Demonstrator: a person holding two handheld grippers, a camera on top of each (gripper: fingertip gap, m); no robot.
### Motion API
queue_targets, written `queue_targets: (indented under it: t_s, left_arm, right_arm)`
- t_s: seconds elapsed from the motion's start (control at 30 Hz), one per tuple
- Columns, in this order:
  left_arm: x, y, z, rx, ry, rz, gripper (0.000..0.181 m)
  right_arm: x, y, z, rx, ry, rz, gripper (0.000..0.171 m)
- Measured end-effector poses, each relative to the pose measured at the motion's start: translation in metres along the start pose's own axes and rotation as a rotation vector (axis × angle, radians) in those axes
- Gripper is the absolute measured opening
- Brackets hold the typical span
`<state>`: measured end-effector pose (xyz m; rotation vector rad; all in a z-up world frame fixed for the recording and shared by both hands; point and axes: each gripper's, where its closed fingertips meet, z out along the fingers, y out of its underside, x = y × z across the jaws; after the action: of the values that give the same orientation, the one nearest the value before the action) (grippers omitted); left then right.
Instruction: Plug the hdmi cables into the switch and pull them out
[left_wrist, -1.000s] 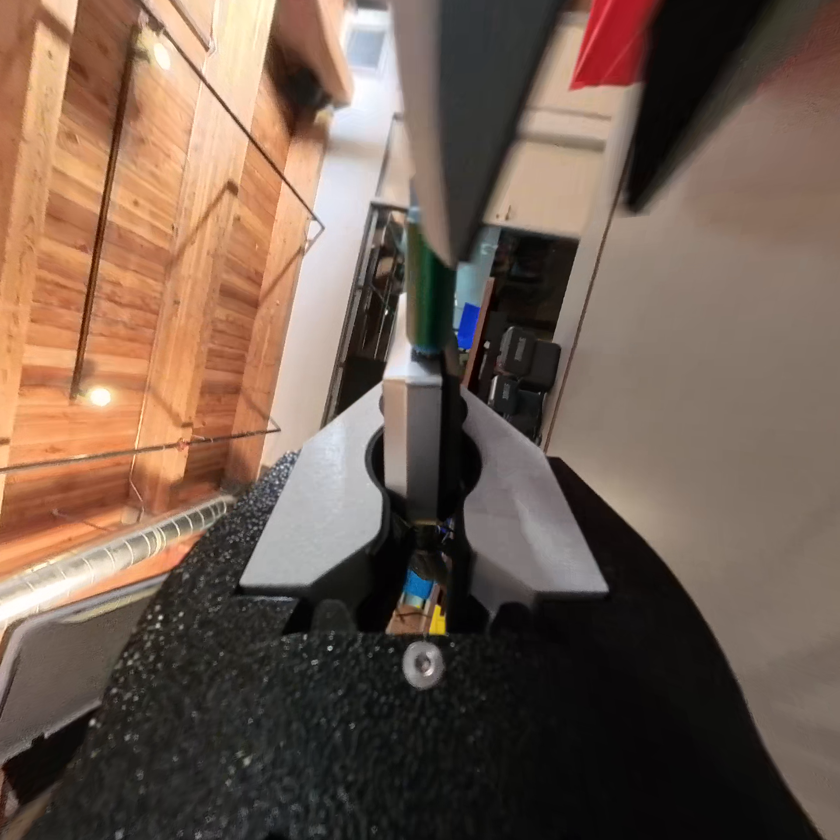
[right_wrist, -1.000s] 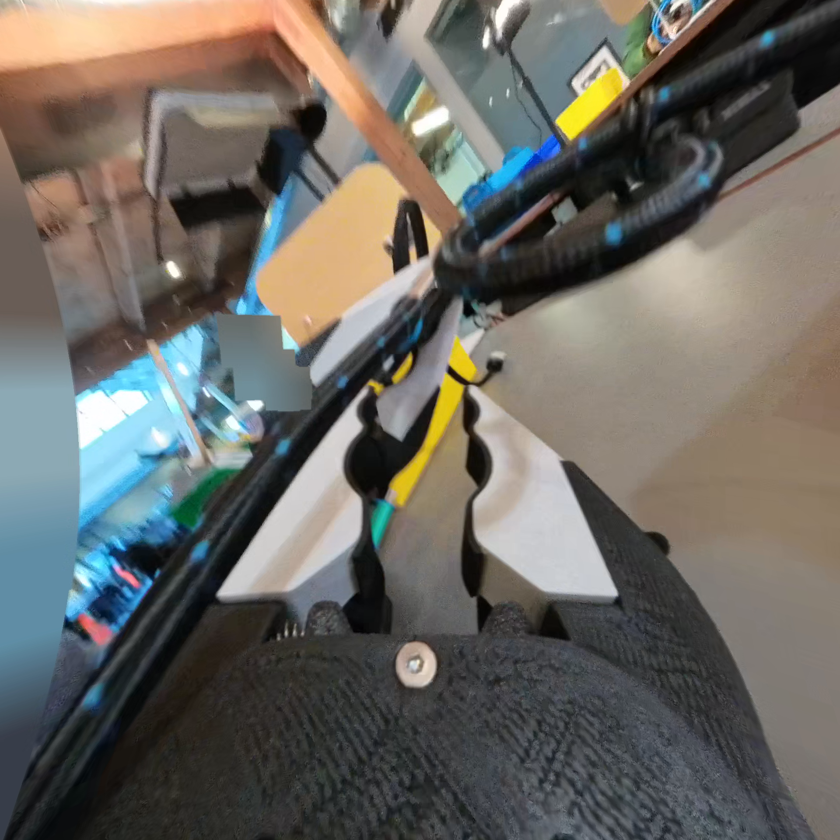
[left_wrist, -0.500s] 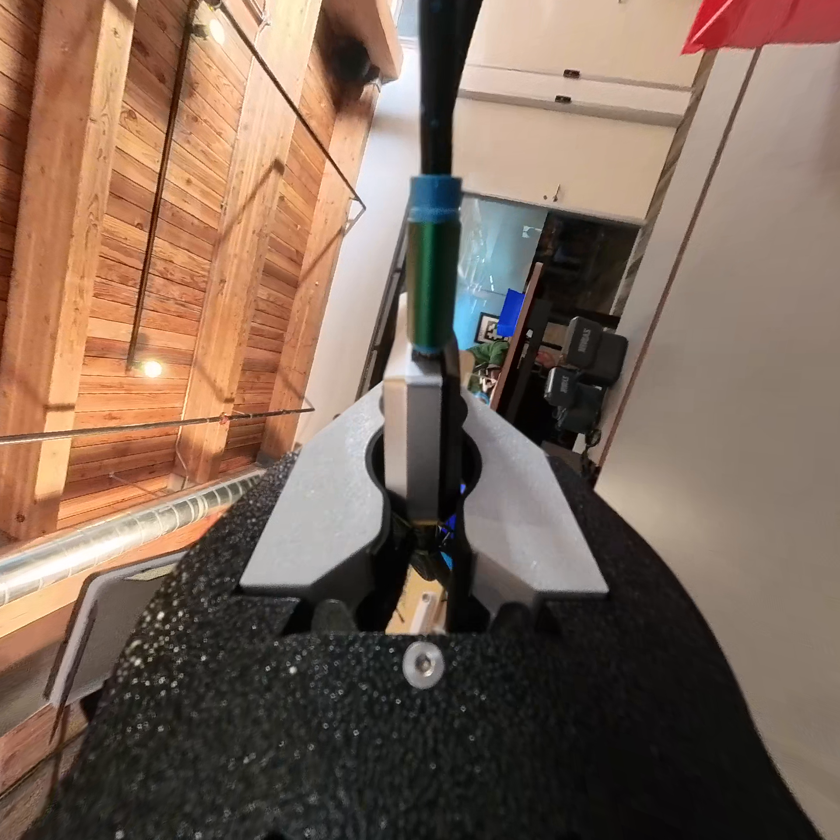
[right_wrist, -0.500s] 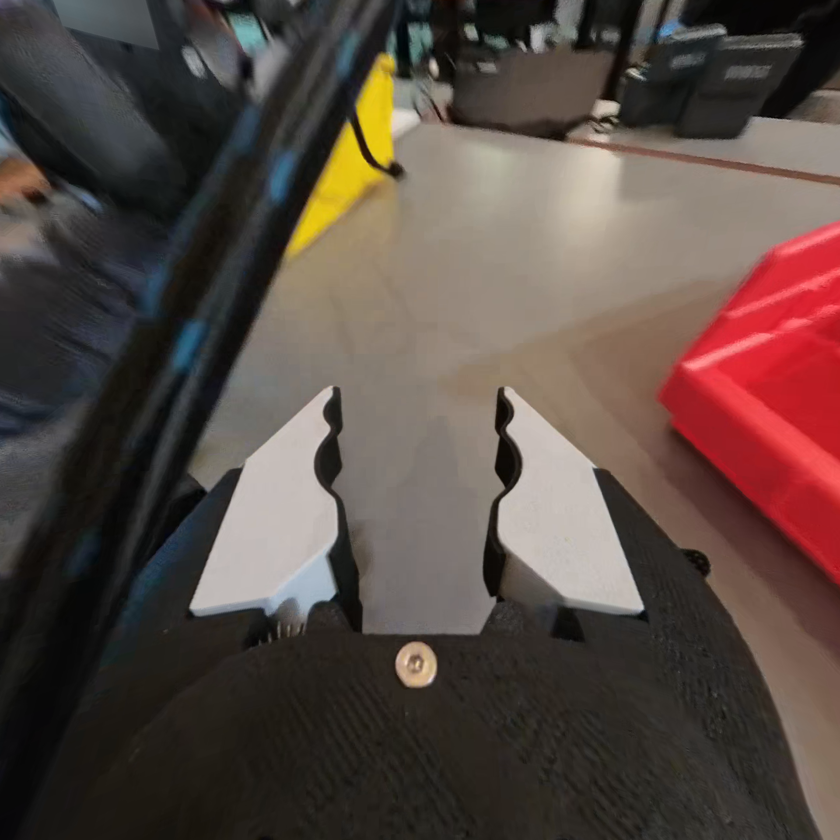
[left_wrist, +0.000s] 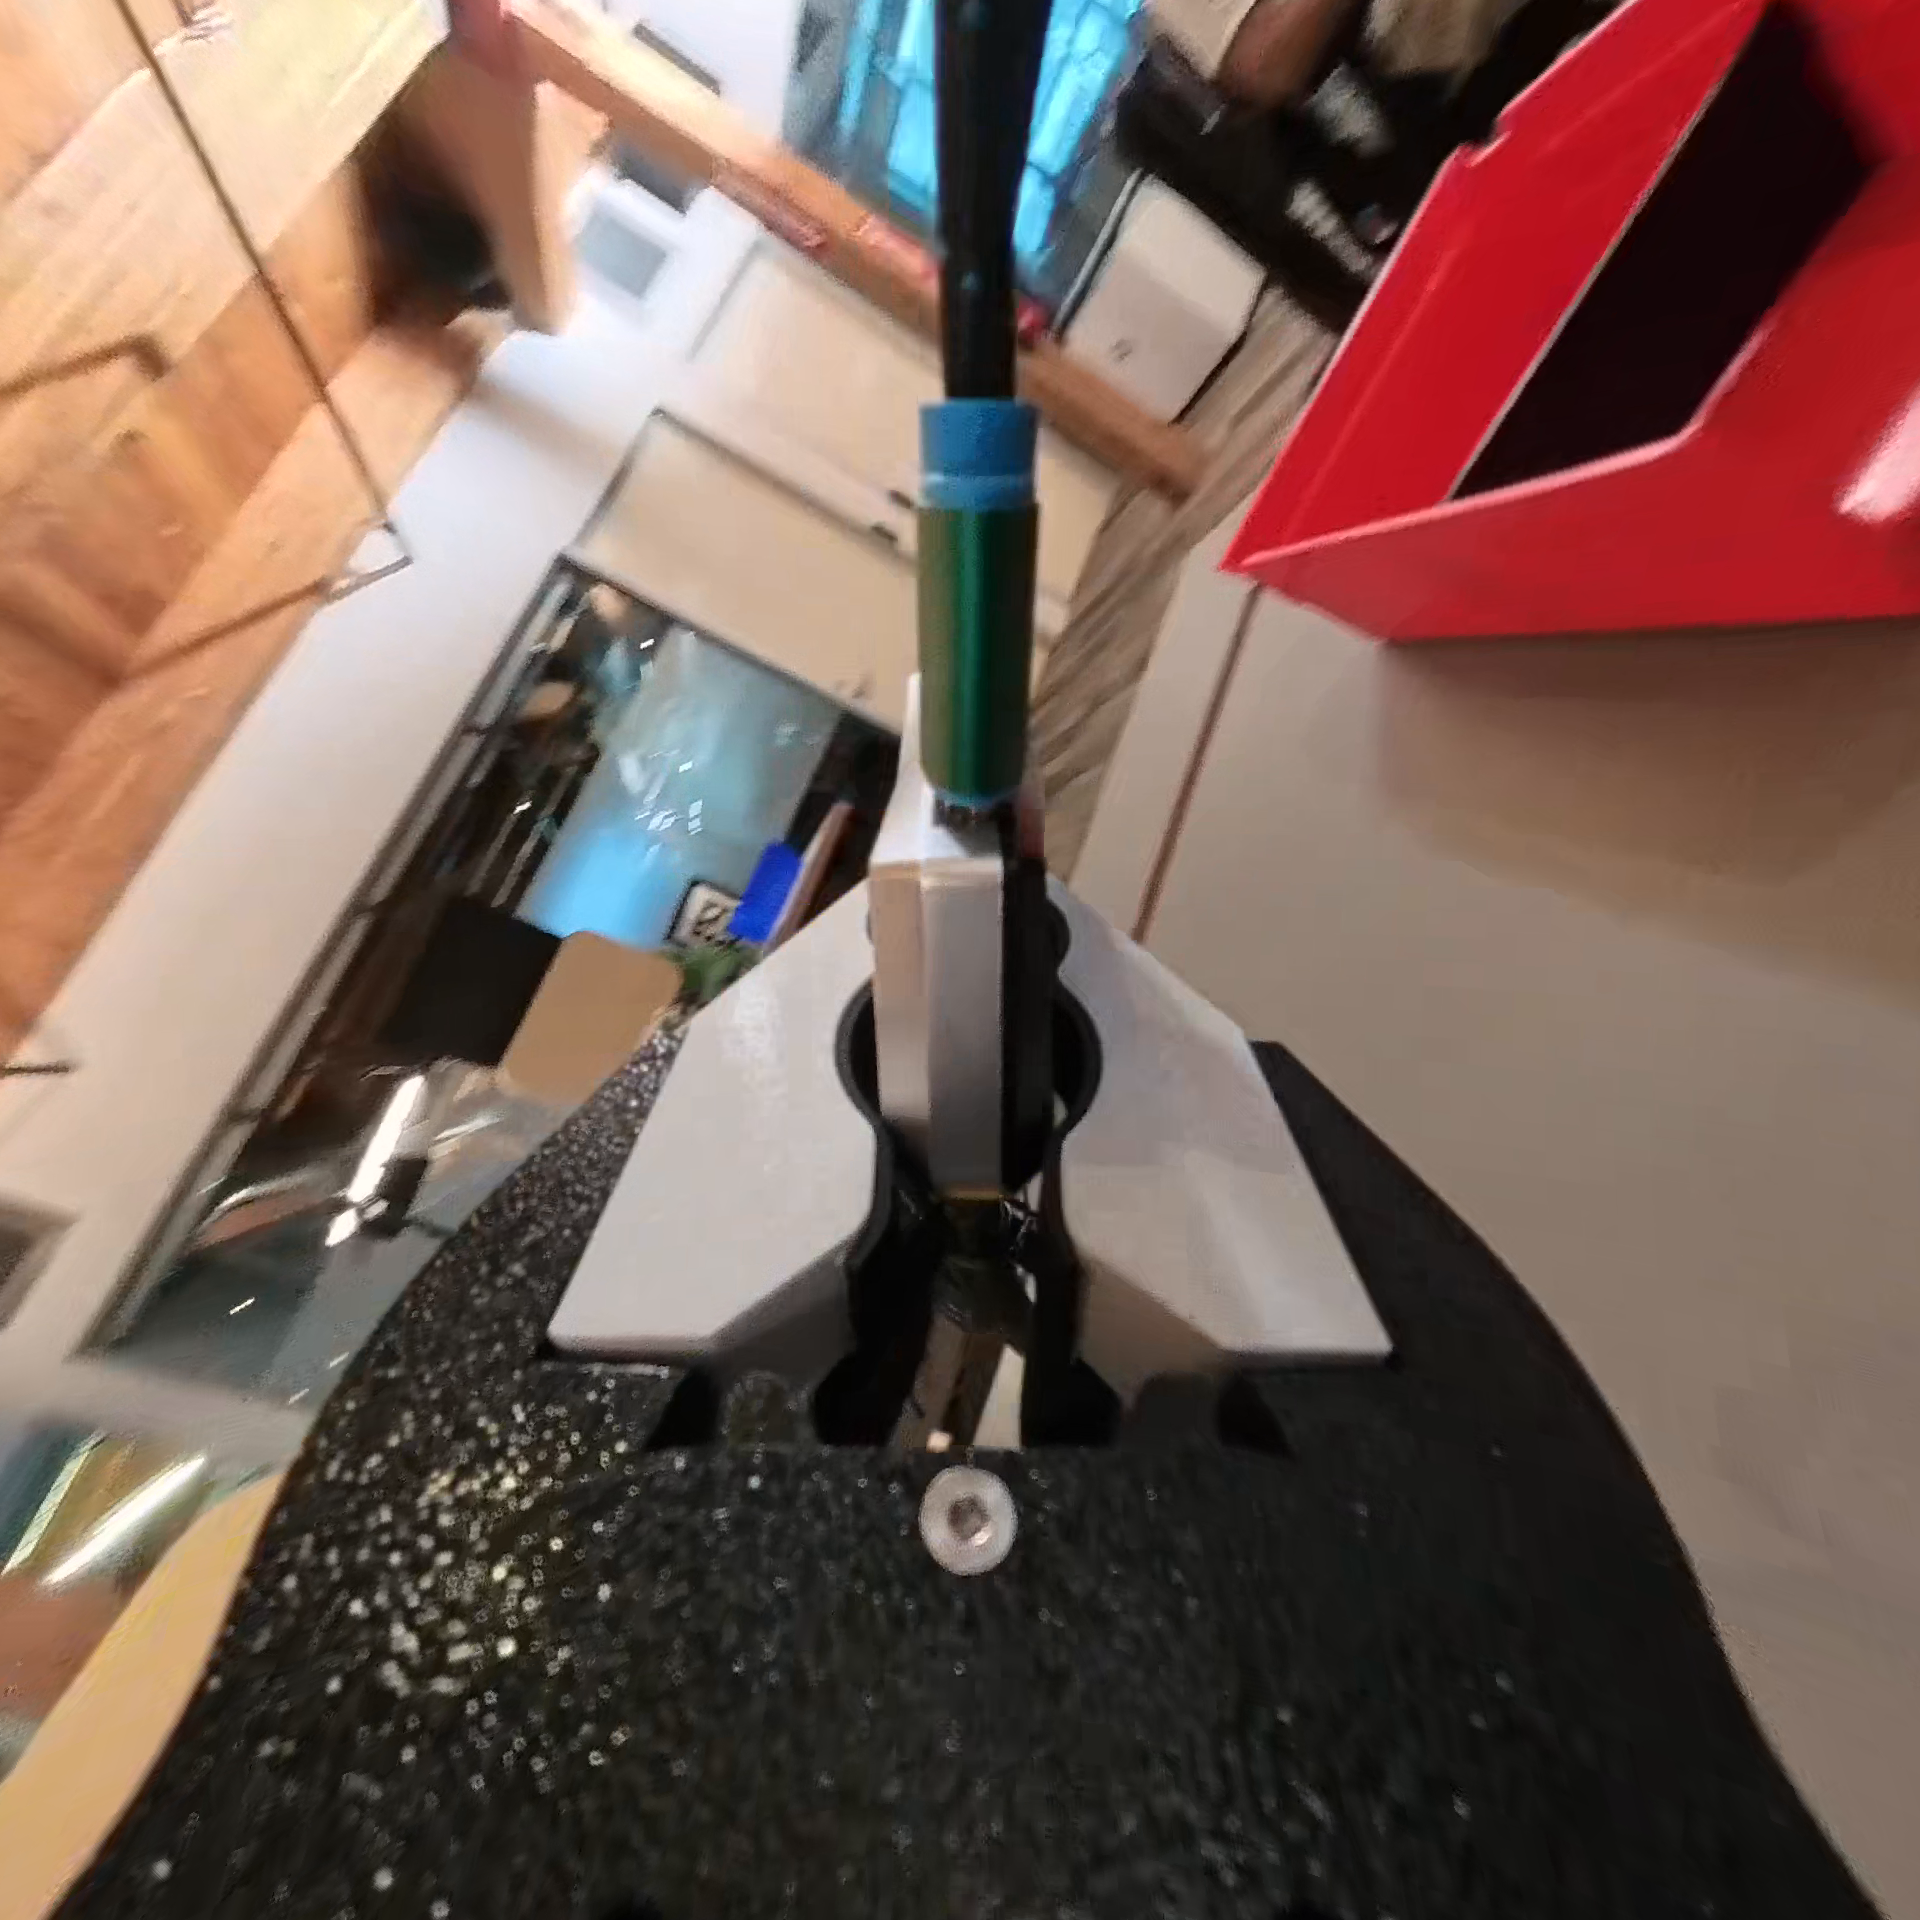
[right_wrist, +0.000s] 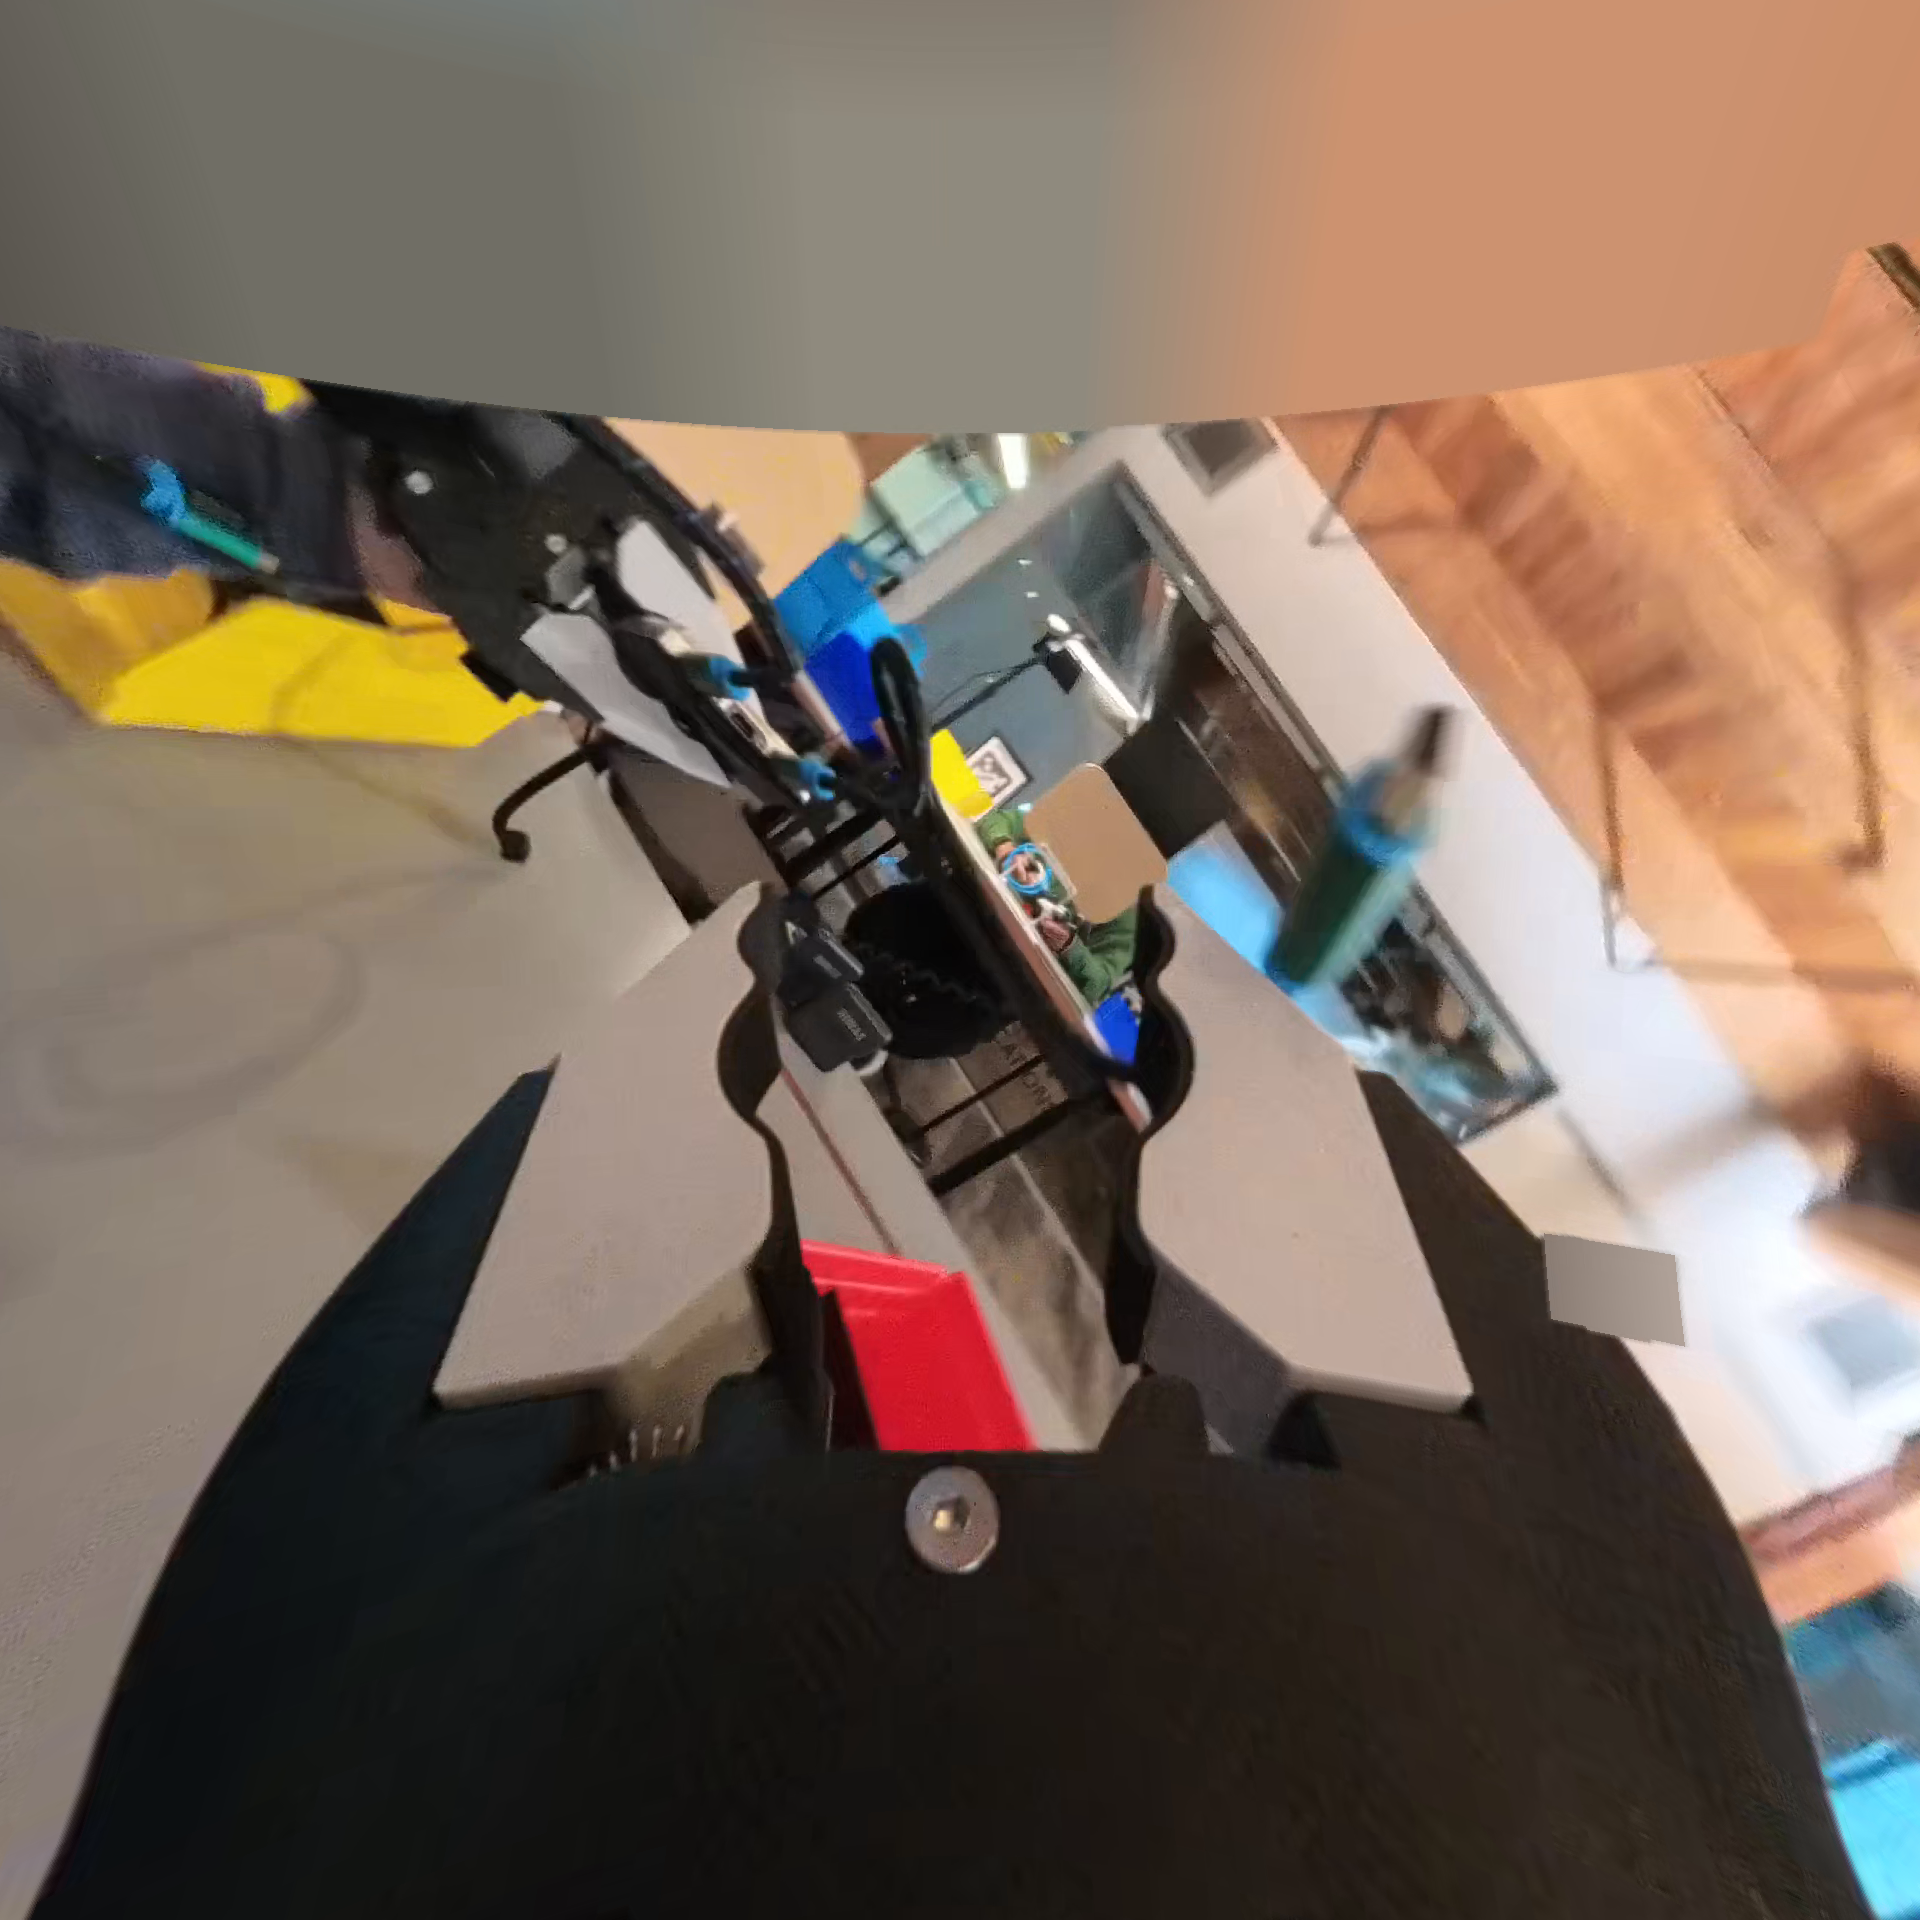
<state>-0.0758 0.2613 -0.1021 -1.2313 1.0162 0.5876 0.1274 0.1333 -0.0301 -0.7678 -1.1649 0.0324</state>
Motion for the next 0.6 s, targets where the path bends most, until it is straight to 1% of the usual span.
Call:
queue_targets:
  t_s: [0.1, 0.2, 0.27, 0.3, 0.33, 0.37, 0.4, 0.5, 0.6]
  left_arm:
    - [0.01, -0.017, -0.004, 0.057, 0.077, -0.034, 0.02]
    - [0.025, -0.028, -0.009, 0.093, 0.145, -0.015, 0.02]
    - [0.038, -0.04, -0.013, 0.138, 0.2, -0.022, 0.02]
    - [0.042, -0.044, -0.014, 0.141, 0.215, -0.034, 0.02]
    - [0.049, -0.037, -0.012, 0.08, 0.243, -0.017, 0.02]
    - [0.054, -0.033, -0.012, 0.053, 0.256, 0.008, 0.021]
    - [0.059, -0.03, -0.012, 0.045, 0.268, 0.016, 0.021]
    - [0.07, -0.023, -0.015, 0.046, 0.311, -0.016, 0.02]
    - [0.073, -0.012, -0.017, 0.031, 0.309, -0.036, 0.02]
  right_arm:
    - [0.0, -0.023, 0.029, -0.059, -0.155, -0.206, 0.093]
    - [-0.023, -0.029, 0.065, -0.086, -0.33, -0.342, 0.103]
    - [-0.047, -0.017, 0.09, -0.136, -0.443, -0.409, 0.104]
    - [-0.057, -0.007, 0.102, -0.167, -0.48, -0.444, 0.107]
    - [-0.065, -0.002, 0.112, -0.178, -0.51, -0.474, 0.103]
    - [-0.072, 0.002, 0.119, -0.188, -0.536, -0.494, 0.091]
    - [-0.076, 0.005, 0.125, -0.201, -0.559, -0.513, 0.086]
    - [-0.088, 0.013, 0.132, -0.226, -0.636, -0.566, 0.081]
    - [-0.079, 0.032, 0.131, -0.34, -0.681, -0.634, 0.044]
